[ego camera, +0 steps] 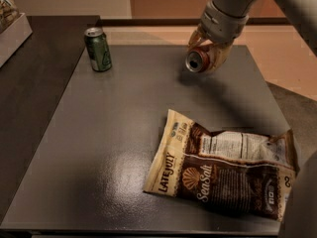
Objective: Place coke can upright
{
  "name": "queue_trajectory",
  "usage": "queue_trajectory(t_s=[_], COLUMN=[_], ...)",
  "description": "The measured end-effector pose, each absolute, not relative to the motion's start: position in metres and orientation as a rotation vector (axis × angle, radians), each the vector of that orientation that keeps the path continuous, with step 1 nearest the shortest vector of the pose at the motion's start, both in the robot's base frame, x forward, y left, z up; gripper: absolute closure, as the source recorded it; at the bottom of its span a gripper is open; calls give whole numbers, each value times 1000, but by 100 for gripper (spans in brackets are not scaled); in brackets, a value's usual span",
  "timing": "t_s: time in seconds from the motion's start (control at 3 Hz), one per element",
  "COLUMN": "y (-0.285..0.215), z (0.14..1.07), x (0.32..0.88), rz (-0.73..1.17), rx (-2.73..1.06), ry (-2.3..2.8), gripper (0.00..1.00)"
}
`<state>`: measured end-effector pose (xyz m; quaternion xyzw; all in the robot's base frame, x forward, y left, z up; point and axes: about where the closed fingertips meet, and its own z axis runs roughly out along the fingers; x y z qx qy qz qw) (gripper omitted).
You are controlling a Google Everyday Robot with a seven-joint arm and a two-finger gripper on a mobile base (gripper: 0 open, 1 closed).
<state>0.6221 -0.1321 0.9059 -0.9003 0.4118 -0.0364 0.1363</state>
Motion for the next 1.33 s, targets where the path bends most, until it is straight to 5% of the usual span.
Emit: queue_trajectory(t_s=[1.33], y=[-116], z=[964], x=[596], rz=[440], rx=[-1767], ry=[1831], gripper=[100])
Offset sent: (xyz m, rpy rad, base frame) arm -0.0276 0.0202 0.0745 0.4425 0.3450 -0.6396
